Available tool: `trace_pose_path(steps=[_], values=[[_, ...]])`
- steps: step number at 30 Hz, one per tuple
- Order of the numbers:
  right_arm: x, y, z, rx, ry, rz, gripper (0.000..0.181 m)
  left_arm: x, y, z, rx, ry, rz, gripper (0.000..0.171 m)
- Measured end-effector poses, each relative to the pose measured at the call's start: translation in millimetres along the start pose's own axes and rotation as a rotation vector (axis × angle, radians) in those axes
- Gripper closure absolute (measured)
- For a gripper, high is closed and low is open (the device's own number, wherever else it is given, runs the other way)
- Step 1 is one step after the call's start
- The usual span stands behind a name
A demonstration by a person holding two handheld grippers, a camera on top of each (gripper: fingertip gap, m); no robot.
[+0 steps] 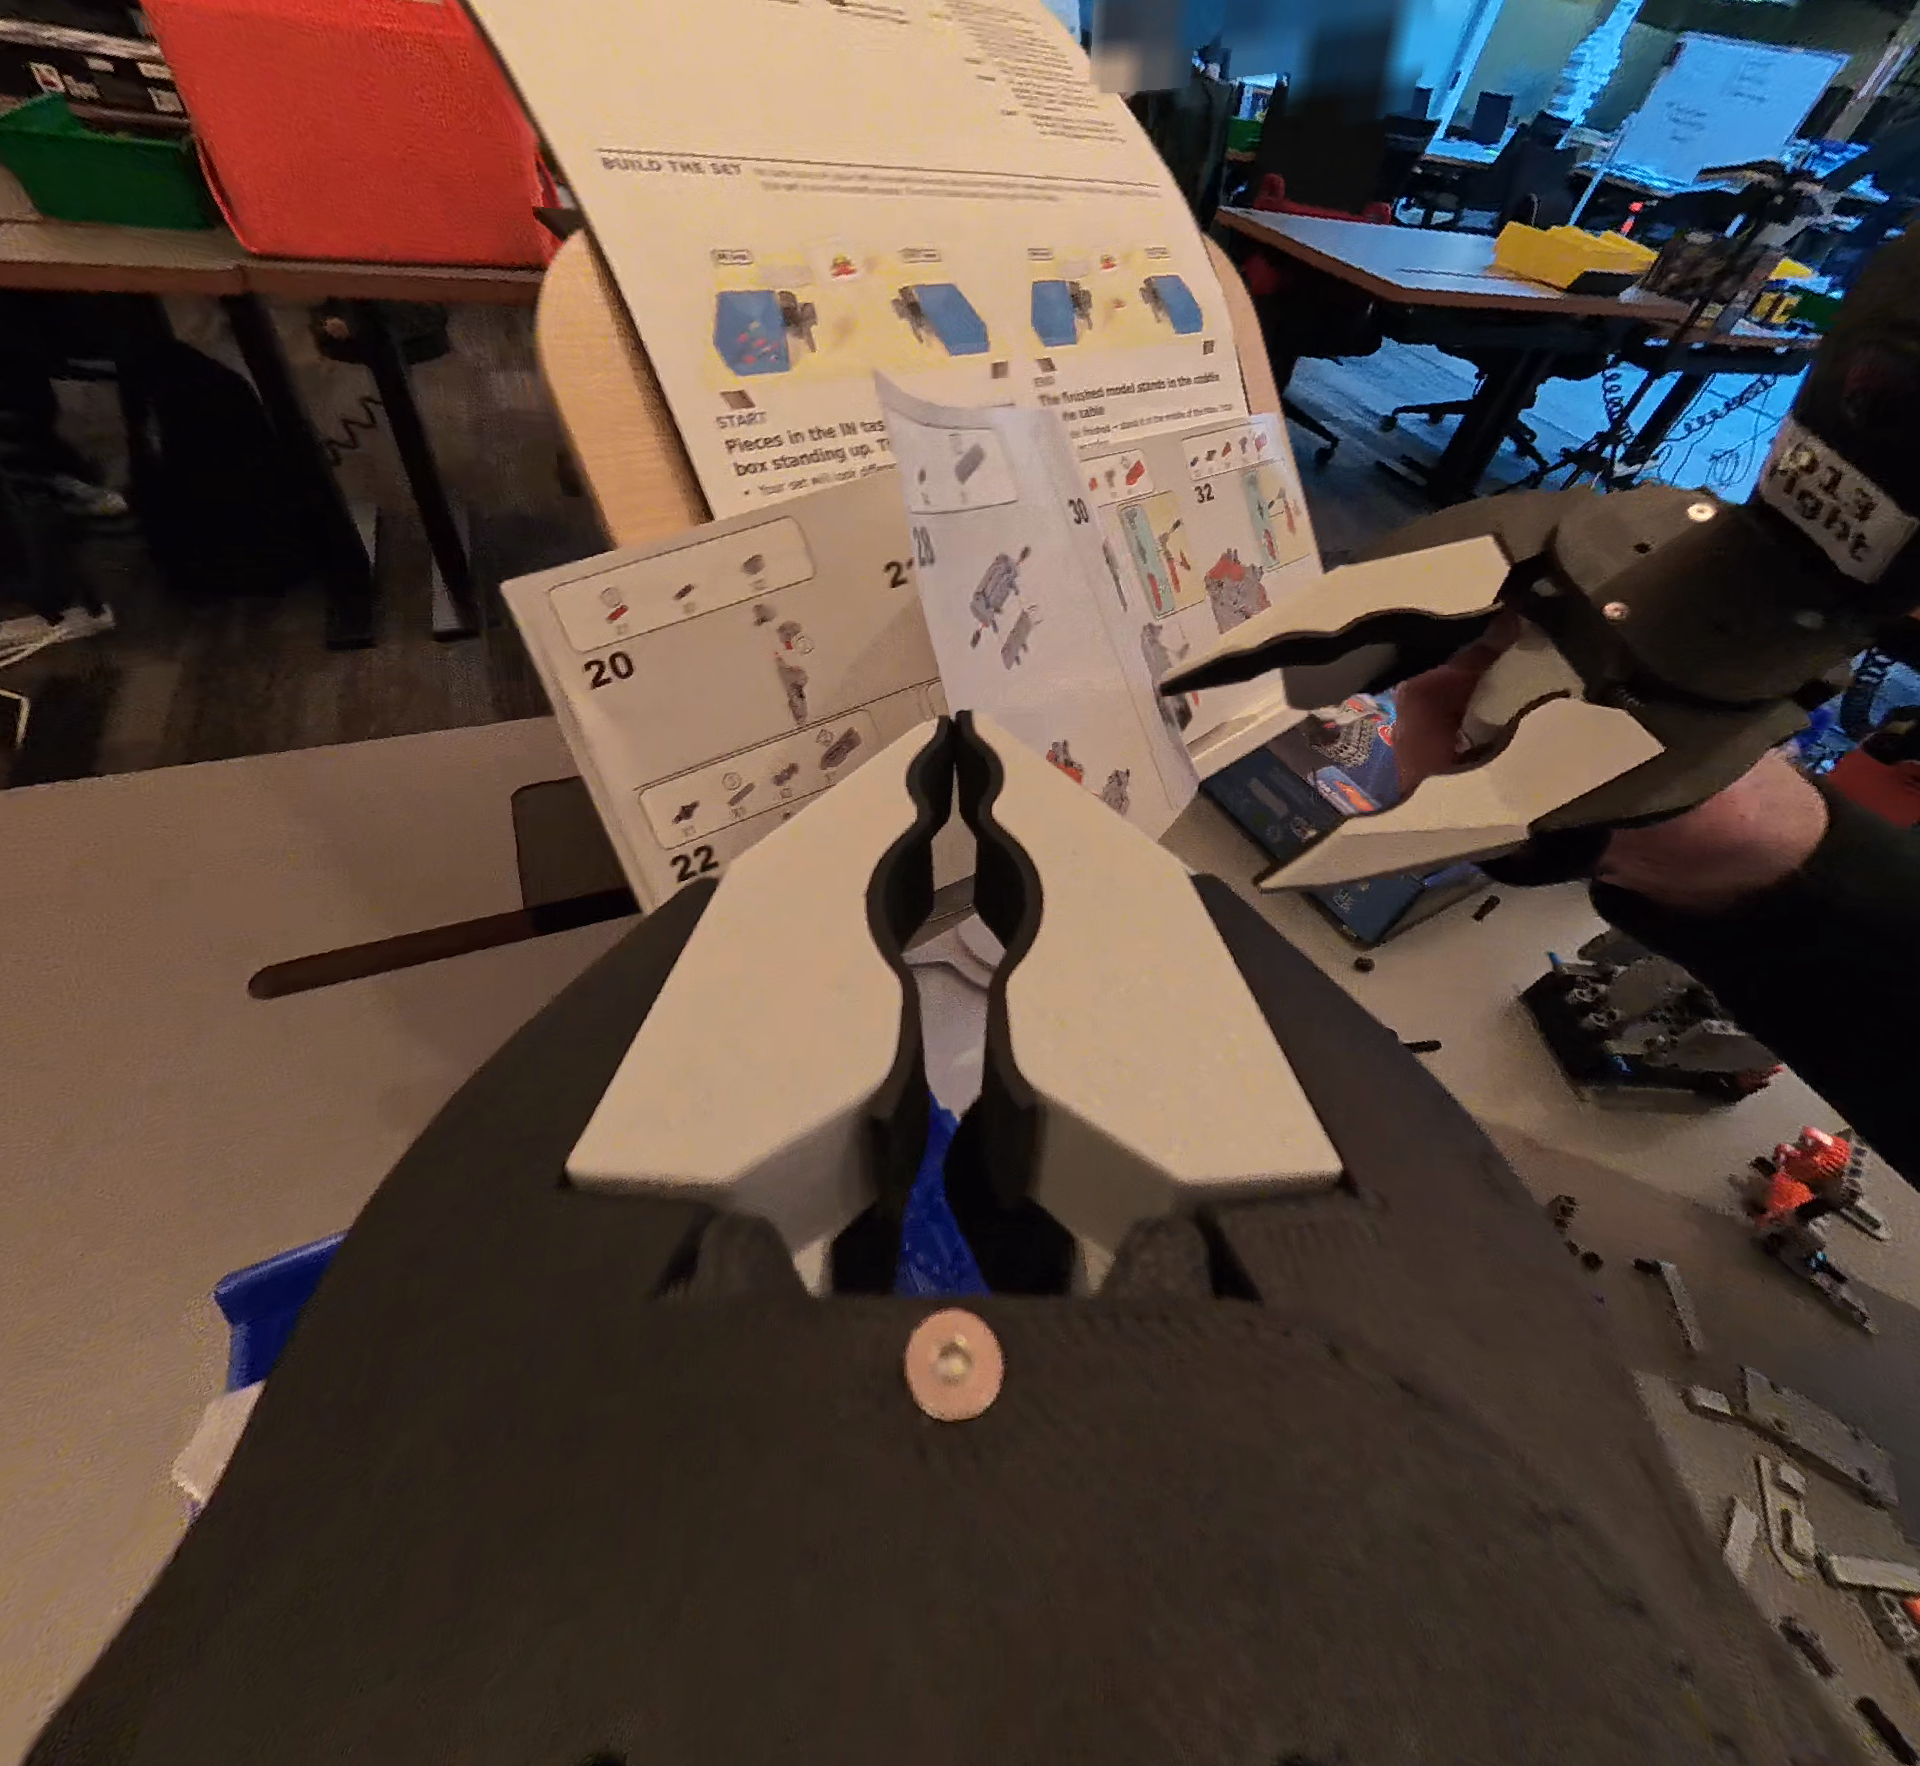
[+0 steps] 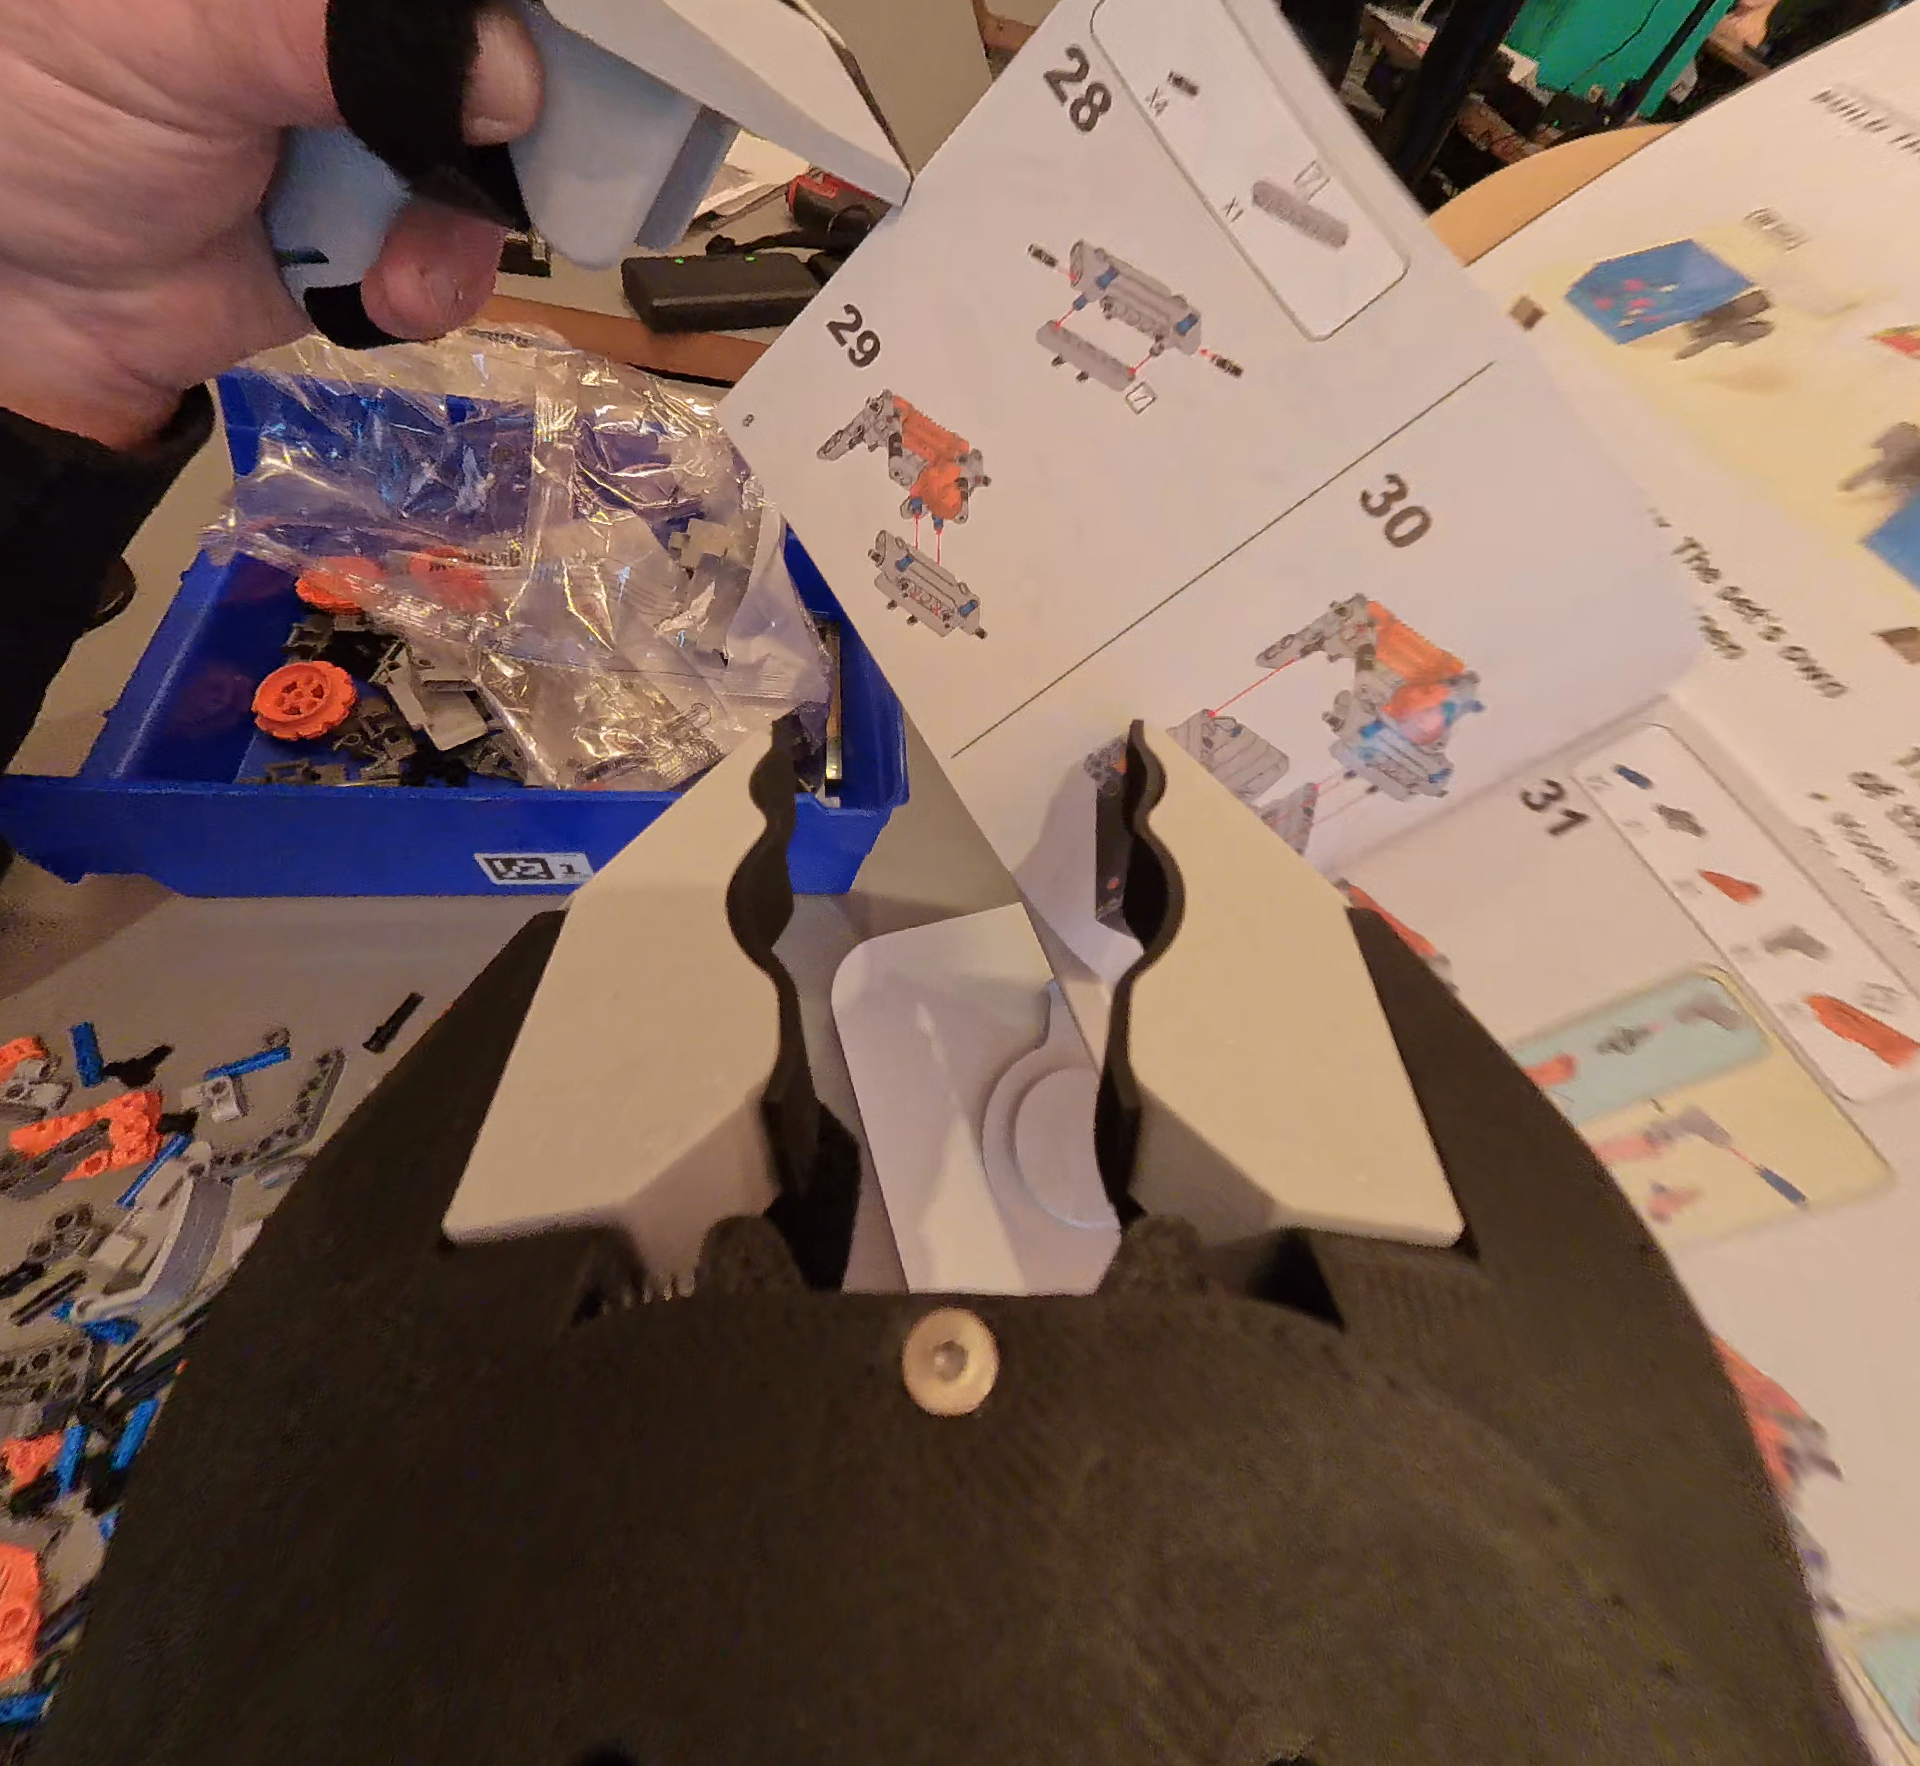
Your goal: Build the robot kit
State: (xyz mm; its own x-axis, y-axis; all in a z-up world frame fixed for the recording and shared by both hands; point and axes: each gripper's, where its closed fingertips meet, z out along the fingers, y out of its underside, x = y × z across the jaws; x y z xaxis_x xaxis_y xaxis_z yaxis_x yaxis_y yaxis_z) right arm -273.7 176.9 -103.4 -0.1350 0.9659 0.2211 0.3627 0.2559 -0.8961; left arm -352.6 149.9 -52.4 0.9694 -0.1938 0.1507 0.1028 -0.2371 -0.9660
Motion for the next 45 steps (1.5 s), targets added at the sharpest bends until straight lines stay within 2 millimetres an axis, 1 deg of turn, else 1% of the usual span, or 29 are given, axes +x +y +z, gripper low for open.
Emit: trace_pose_path(steps=[2,5,8,10,13,17,21,29,34,35,38,41,43,45], values=[[-4.3,1.2,11.5,-0.006,-0.004,-0.008,0.121,-11.5,3.1,-4.3,0.001,-0.021,-0.021,0.171],[-7.0,5.6,24.2,-0.037,0.003,-0.027,0.12,-18.9,6.6,-9.0,-0.008,-0.021,-0.029,0.171],[-7.1,11.2,35.1,-0.076,0.008,-0.026,0.118,-23.6,17.8,-8.0,-0.056,-0.012,-0.041,0.171],[-6.9,15.2,42.0,-0.099,0.008,-0.028,0.117,-27.9,21.7,-7.0,-0.068,-0.022,-0.049,0.171],[-4.8,22.3,49.8,-0.126,0.011,-0.021,0.114,-32.3,24.5,-4.9,-0.077,-0.041,-0.044,0.171],[-6.4,25.1,54.7,-0.134,0.017,-0.035,0.117,-39.8,29.3,-0.8,-0.076,-0.05,-0.066,0.171],[-5.8,30.2,59.9,-0.173,0.034,-0.067,0.117,-39.8,31.4,1.9,-0.088,-0.049,-0.07,0.171],[-3.4,32.6,69.5,-0.217,0.071,-0.114,0.123,-38.1,26.9,0.6,-0.072,-0.047,-0.073,0.171],[-3.5,34.8,79.5,-0.243,0.097,-0.185,0.115,-38.3,28.6,0.4,-0.085,-0.047,-0.077,0.171],[-2.6,34.4,80.4,-0.247,0.11,-0.197,0.117,-38.2,29.1,0.1,-0.088,-0.043,-0.079,0.171],[3.7,33.2,80.9,-0.272,0.156,-0.222,0.133,-38.0,31.3,0.3,-0.095,-0.028,-0.093,0.171],[4.5,30.2,83.6,-0.267,0.173,-0.272,0.156,-35.5,31.4,1.2,-0.095,-0.011,-0.096,0.171],[5.7,32.9,86.6,-0.285,0.181,-0.293,0.164,-34.5,30.3,0.7,-0.091,-0.006,-0.096,0.171],[2.4,33.4,88.3,-0.289,0.16,-0.306,0.18,-33.8,29.4,0.1,-0.084,0.002,-0.098,0.171]])
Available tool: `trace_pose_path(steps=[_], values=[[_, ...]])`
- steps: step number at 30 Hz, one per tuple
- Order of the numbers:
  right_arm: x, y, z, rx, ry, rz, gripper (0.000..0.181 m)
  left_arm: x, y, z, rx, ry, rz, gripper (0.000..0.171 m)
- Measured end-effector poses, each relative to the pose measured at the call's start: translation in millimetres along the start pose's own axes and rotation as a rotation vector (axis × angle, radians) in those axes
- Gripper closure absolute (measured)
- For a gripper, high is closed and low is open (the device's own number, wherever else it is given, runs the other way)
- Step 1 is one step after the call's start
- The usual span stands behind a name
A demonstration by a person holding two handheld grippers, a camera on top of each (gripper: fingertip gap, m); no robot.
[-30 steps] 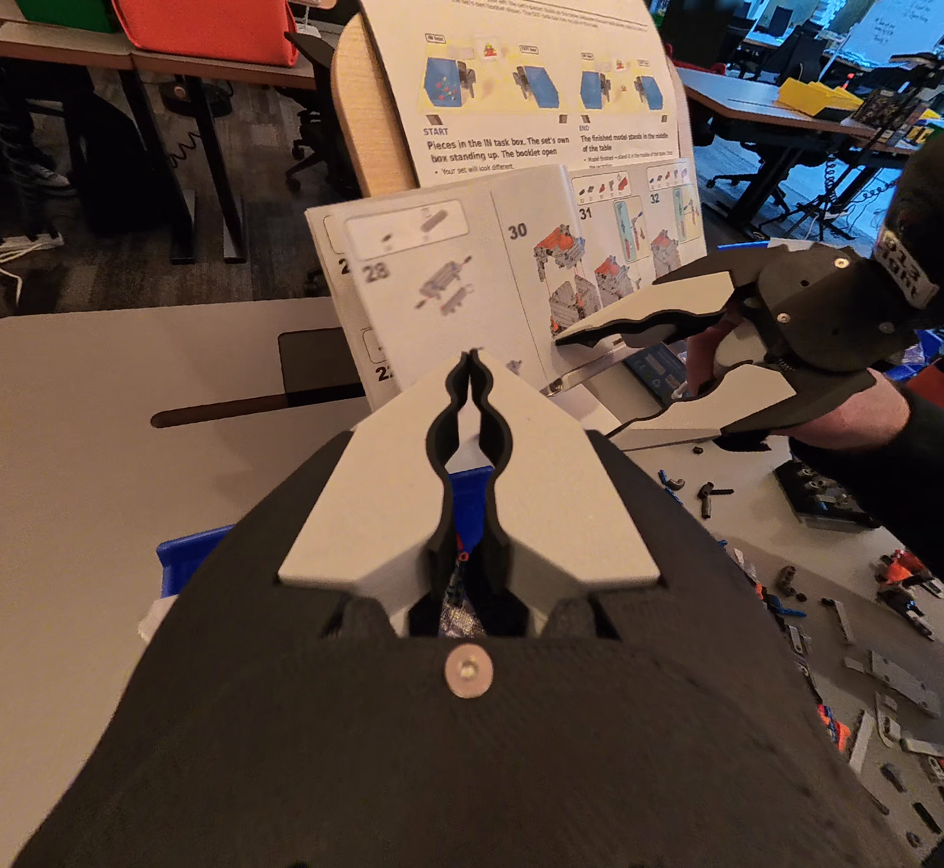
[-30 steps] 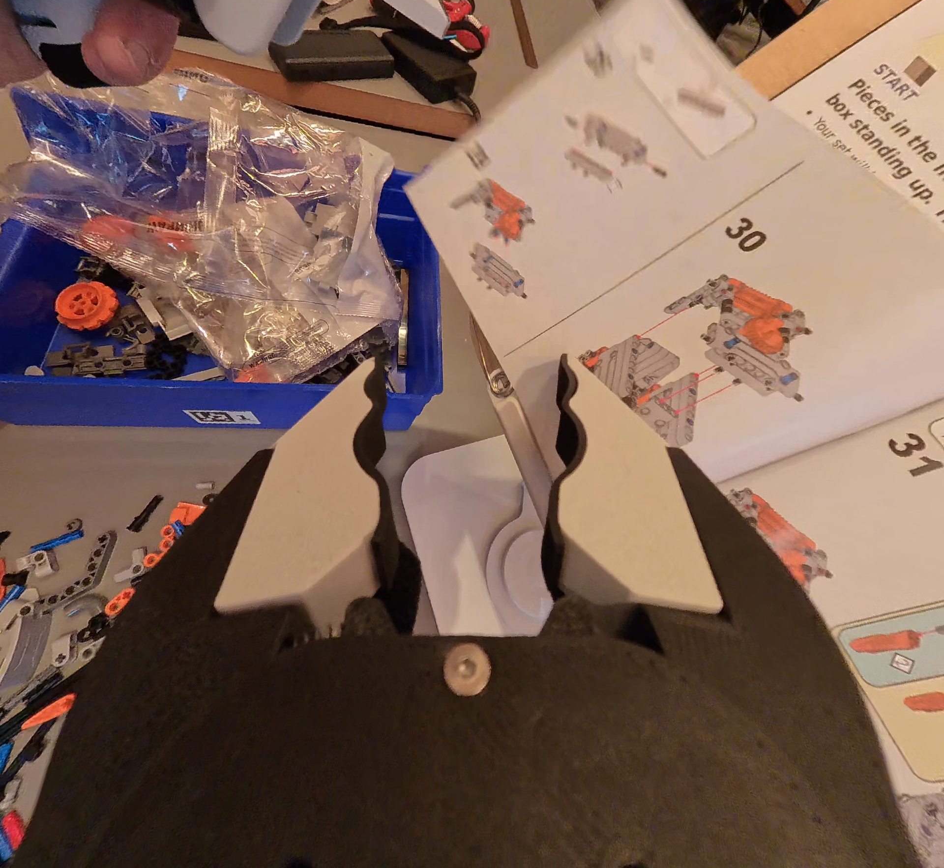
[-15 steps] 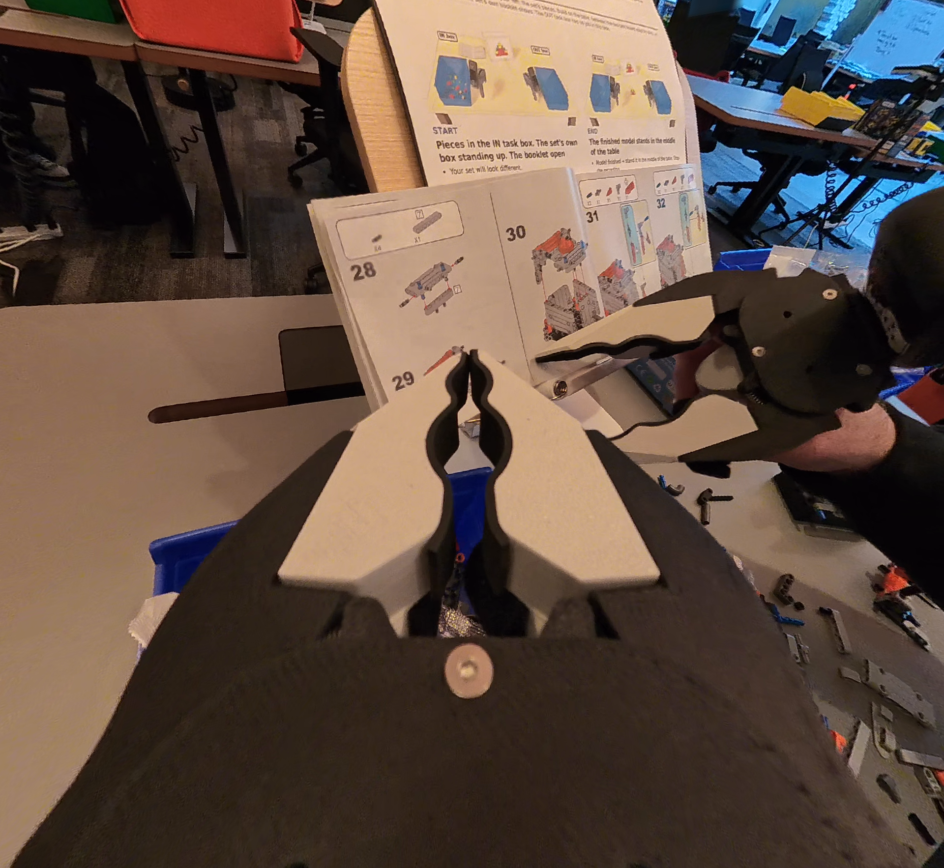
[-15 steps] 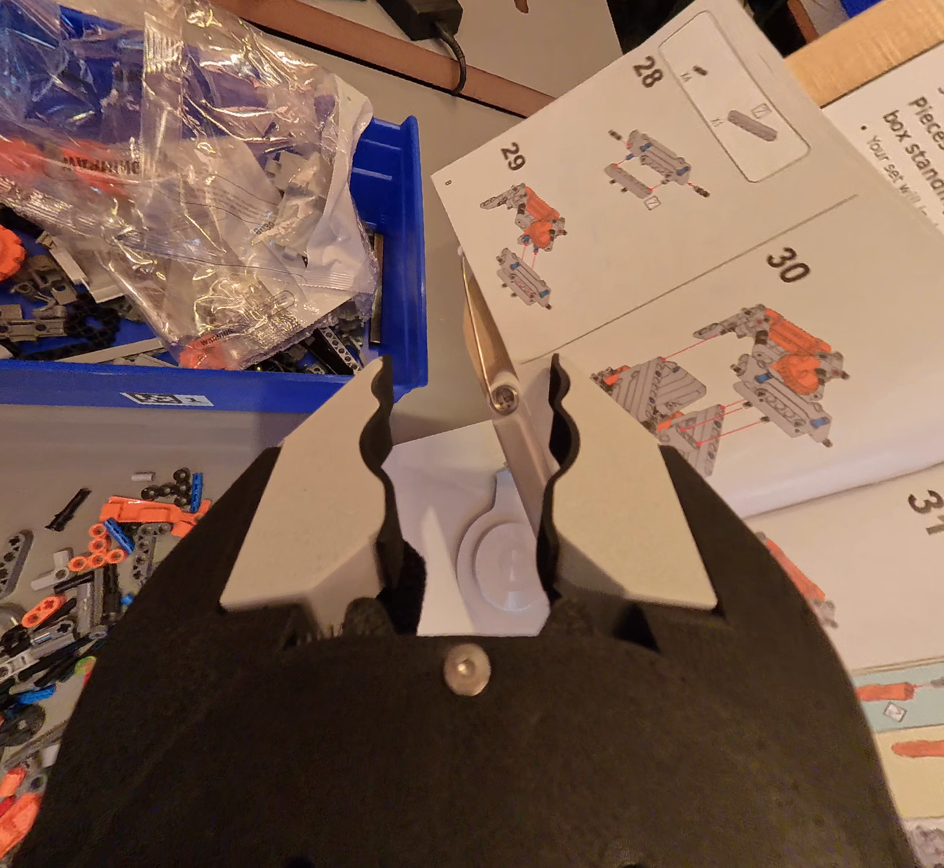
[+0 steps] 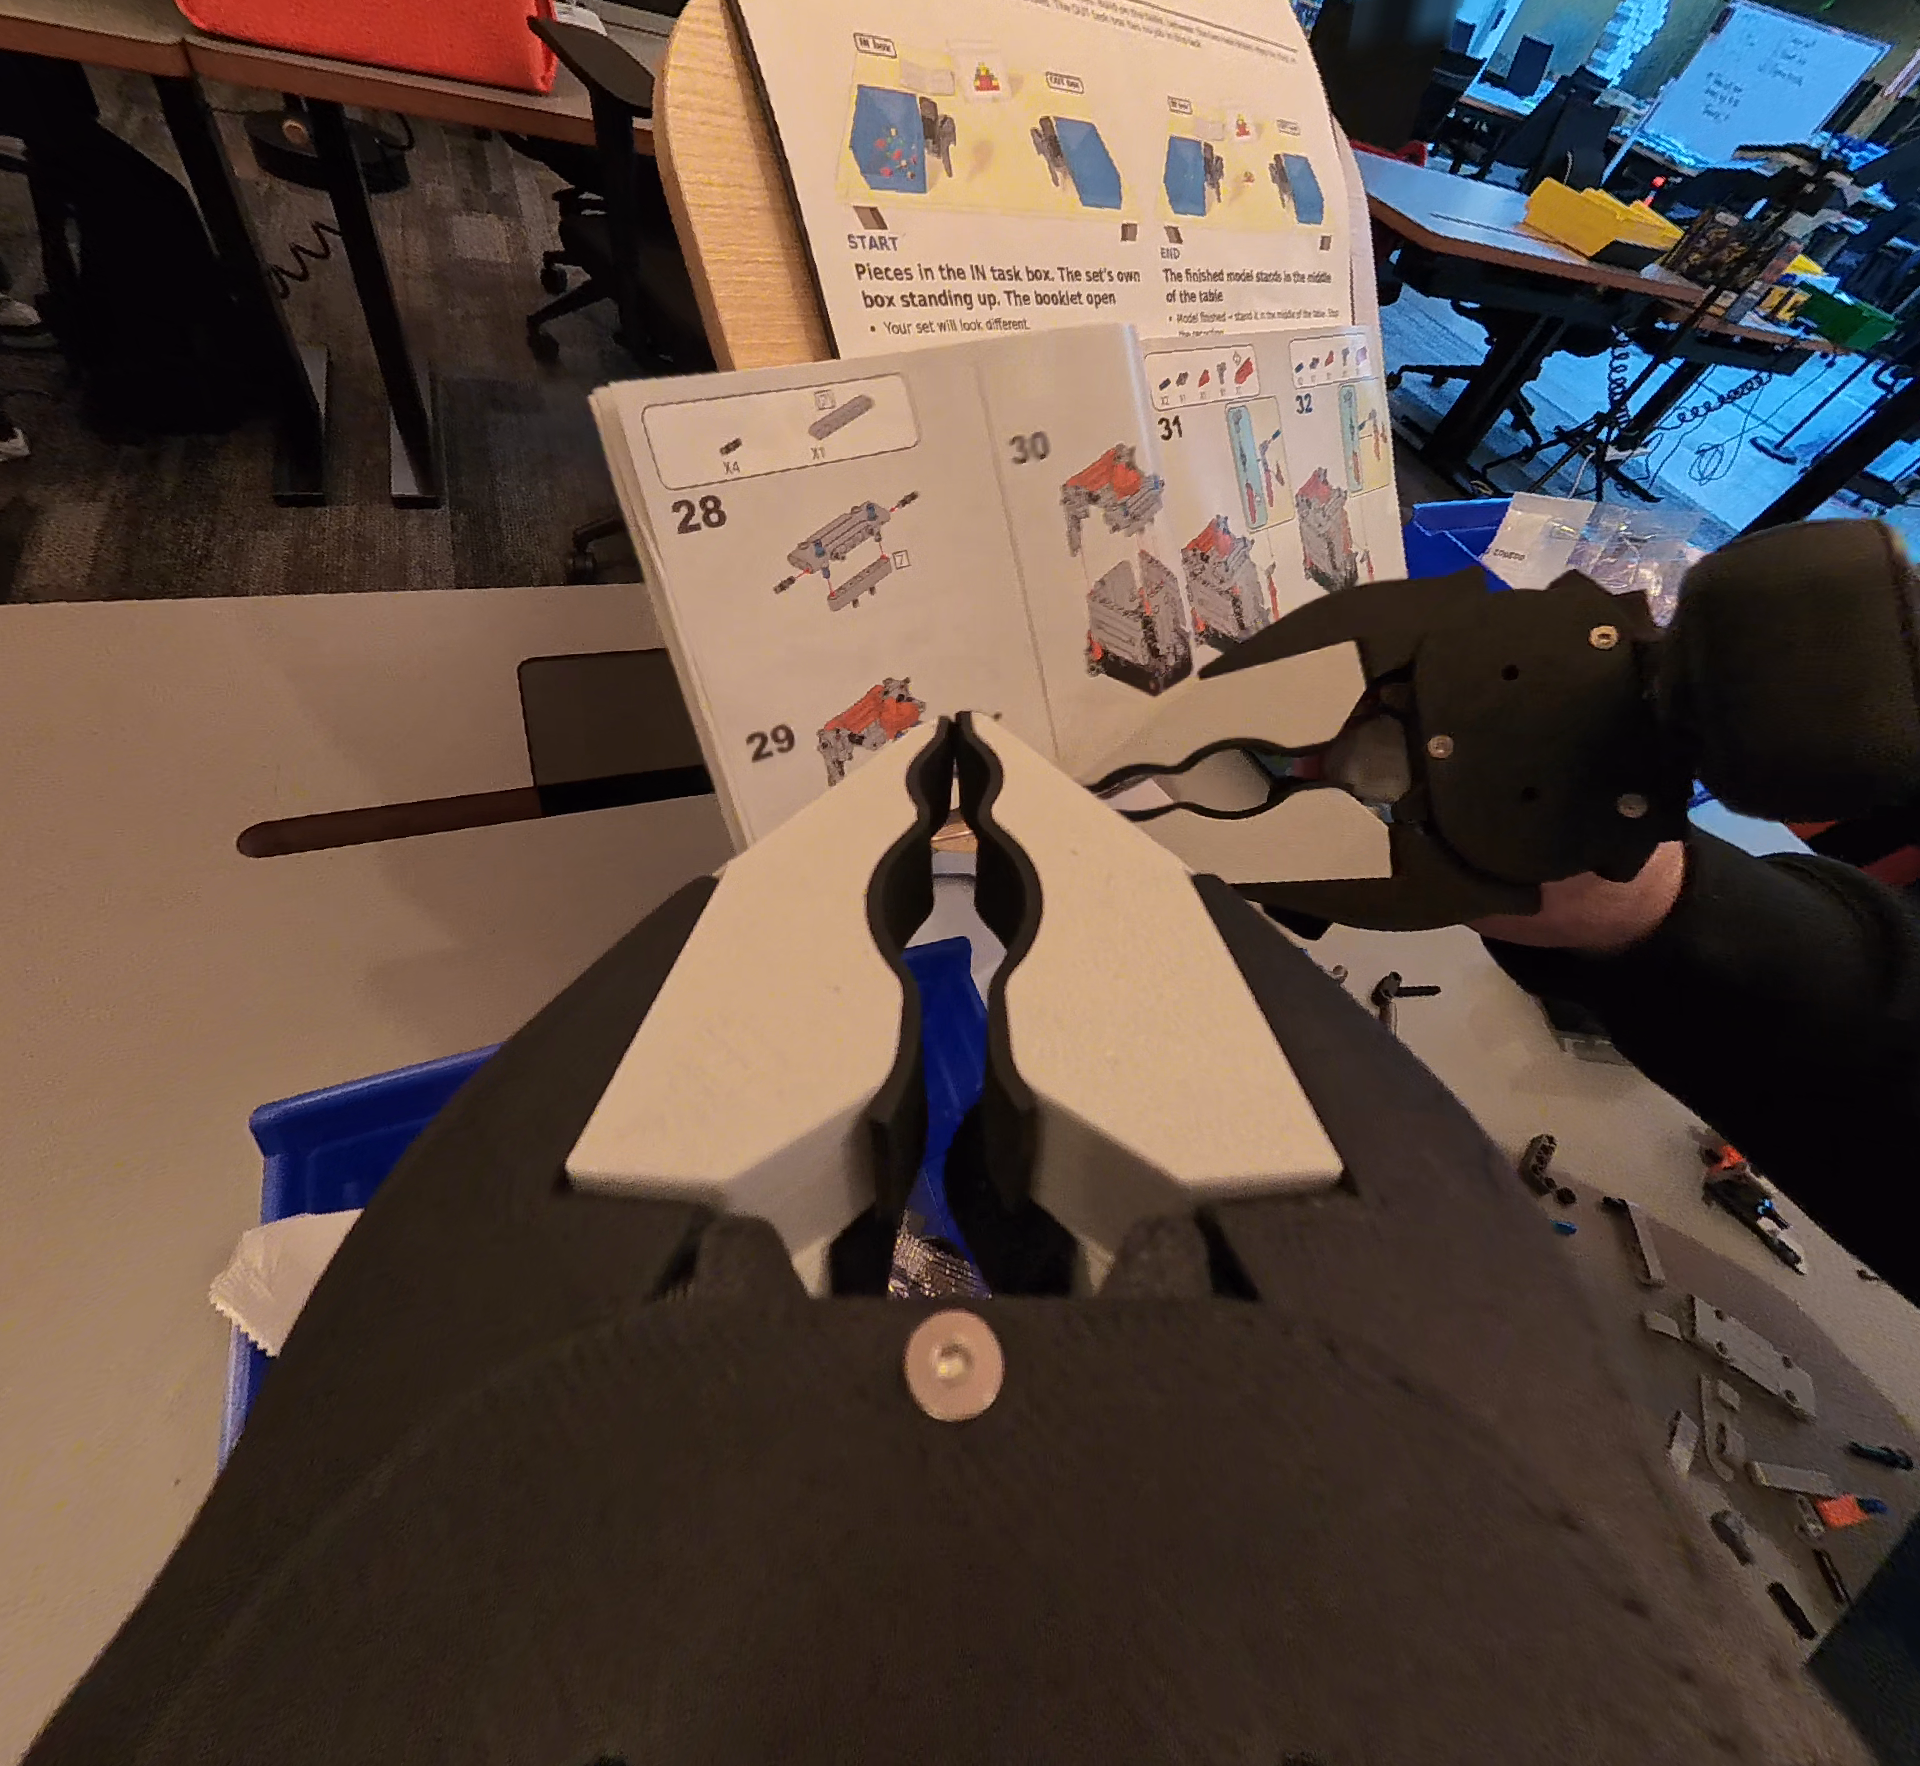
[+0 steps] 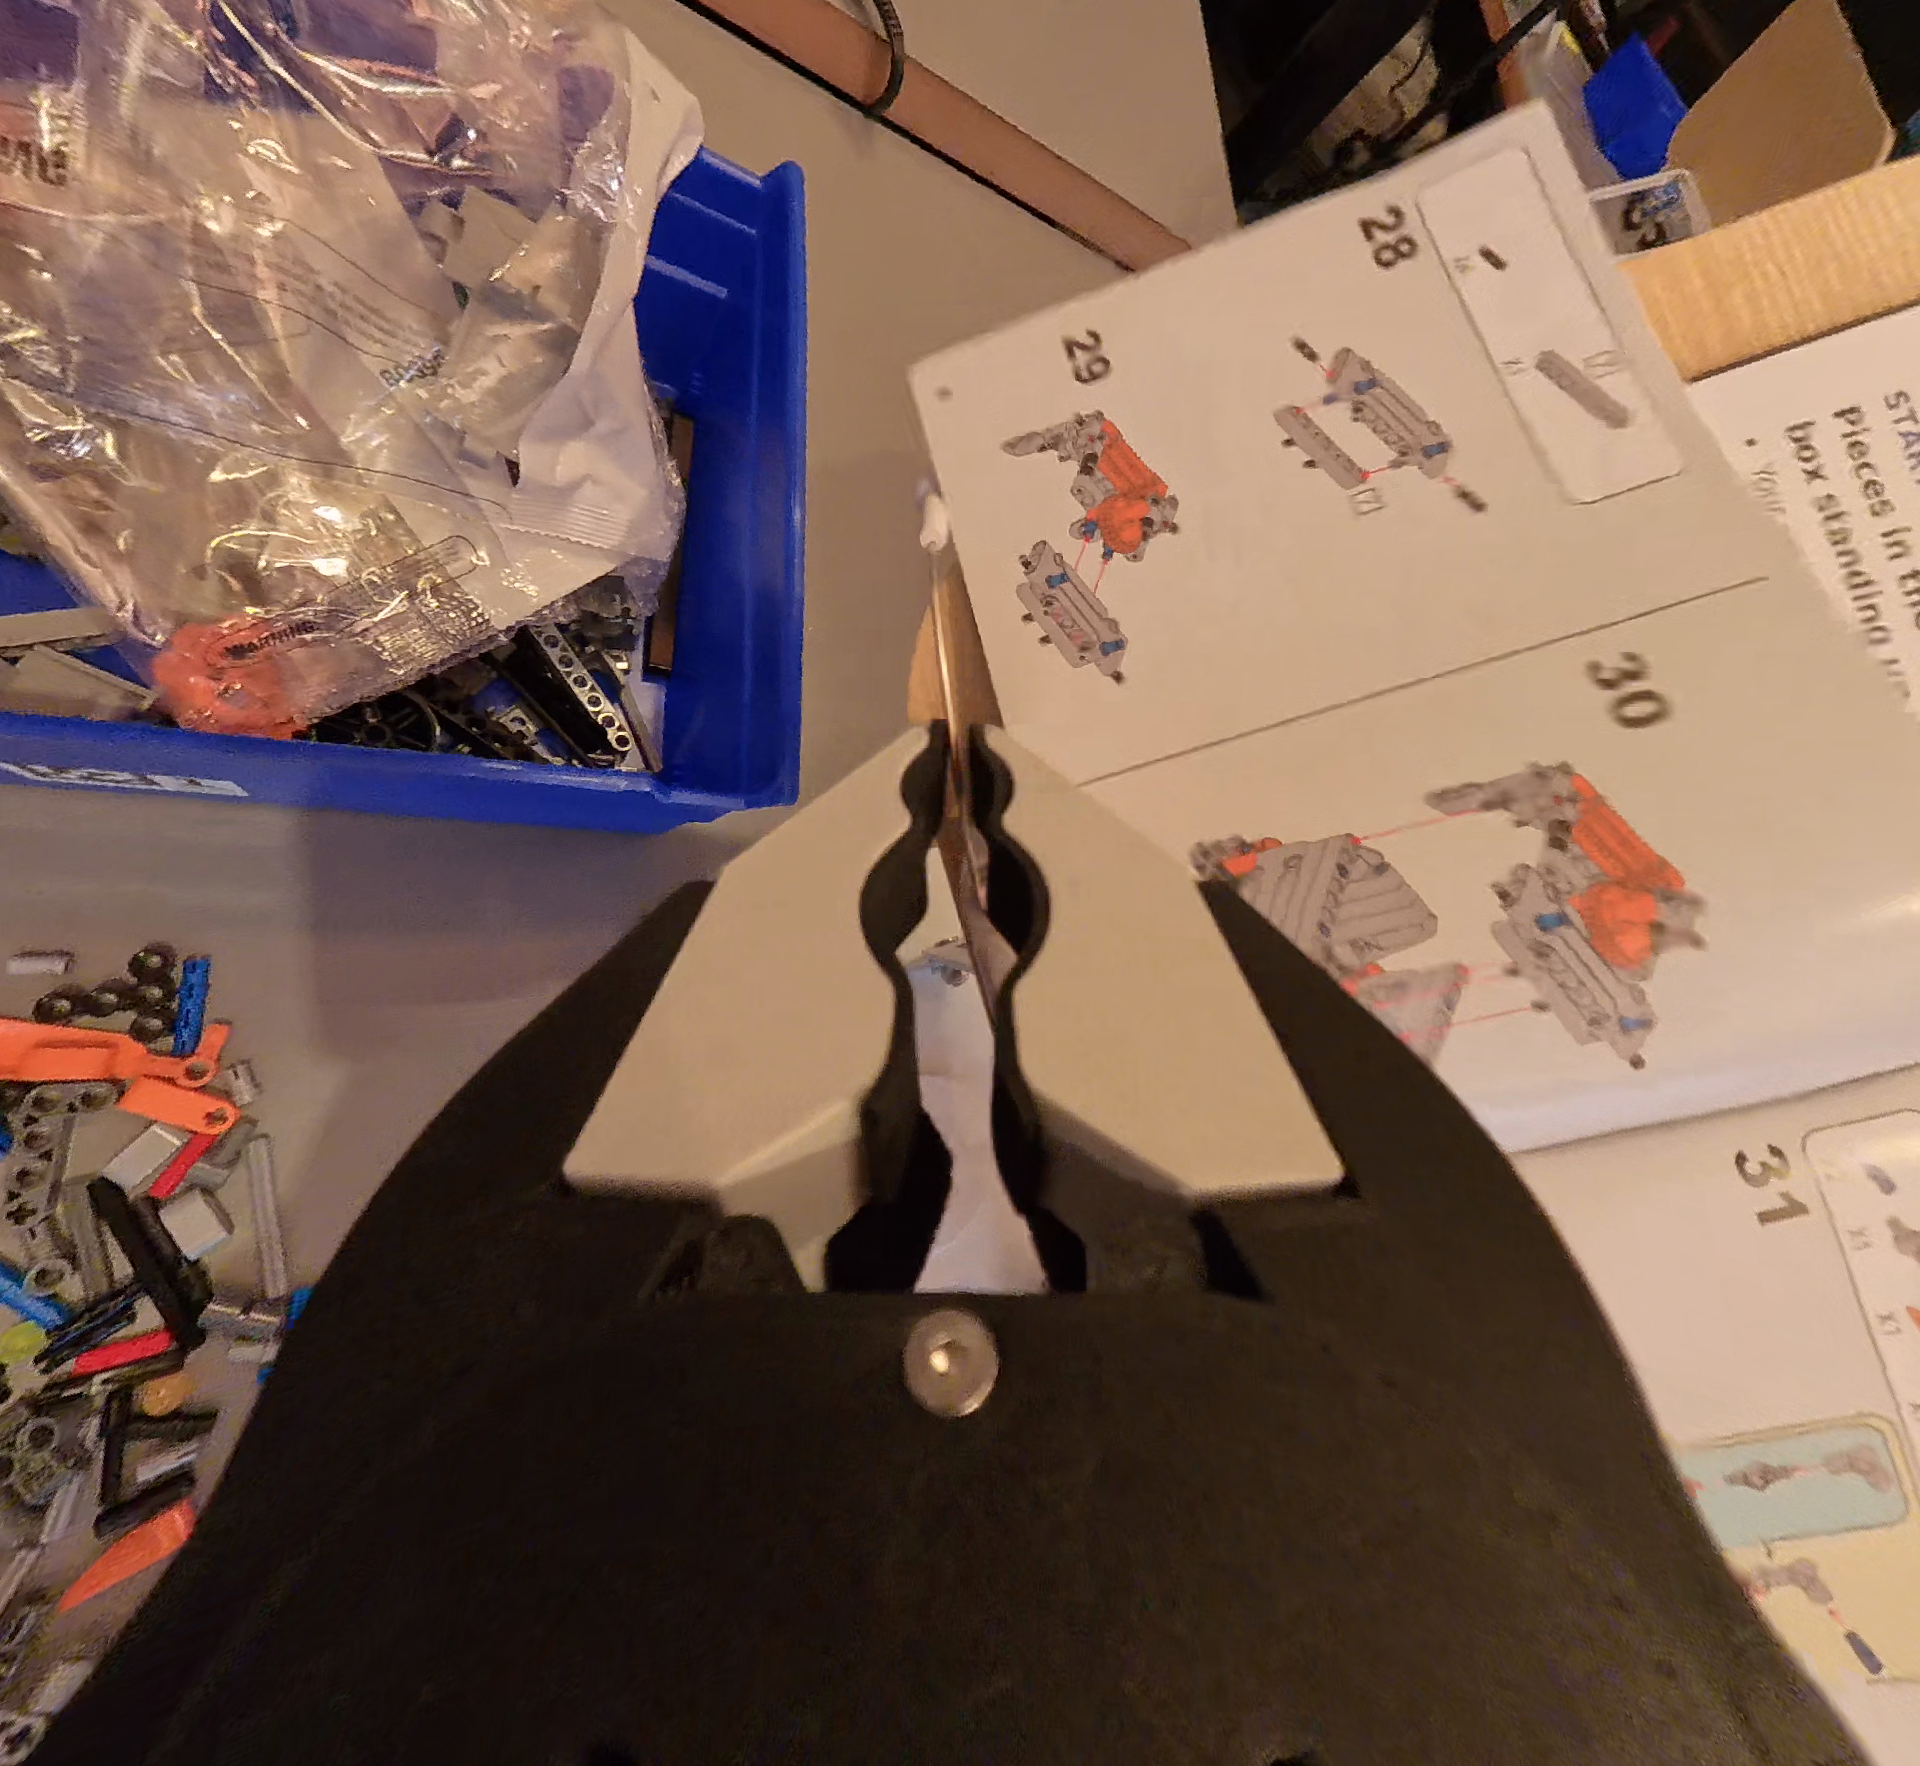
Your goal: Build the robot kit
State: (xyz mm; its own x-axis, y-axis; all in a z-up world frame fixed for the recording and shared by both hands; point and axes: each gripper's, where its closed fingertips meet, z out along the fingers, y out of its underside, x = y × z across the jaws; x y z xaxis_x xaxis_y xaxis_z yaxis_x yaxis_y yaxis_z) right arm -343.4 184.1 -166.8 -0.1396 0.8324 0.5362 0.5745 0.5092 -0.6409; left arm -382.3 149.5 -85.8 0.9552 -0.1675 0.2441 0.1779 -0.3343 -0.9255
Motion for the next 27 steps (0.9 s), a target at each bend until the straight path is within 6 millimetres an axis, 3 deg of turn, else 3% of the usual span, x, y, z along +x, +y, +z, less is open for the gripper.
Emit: trace_pose_path(steps=[9,20,27], values=[[-2.1,-2.5,-2.3,0.047,-0.06,-0.015,0.181,-1.0,0.0,-0.7,0.006,0.012,-0.011,0.171],[-2.8,-5.1,-6.2,0.113,-0.076,-0.03,0.181,-8.6,13.9,9.8,-0.054,-0.002,-0.032,0.171],[-3.5,-4.5,-6.8,0.113,-0.092,-0.039,0.181,-2.8,8.7,-1.5,-0.107,-0.049,0.045,0.171]])
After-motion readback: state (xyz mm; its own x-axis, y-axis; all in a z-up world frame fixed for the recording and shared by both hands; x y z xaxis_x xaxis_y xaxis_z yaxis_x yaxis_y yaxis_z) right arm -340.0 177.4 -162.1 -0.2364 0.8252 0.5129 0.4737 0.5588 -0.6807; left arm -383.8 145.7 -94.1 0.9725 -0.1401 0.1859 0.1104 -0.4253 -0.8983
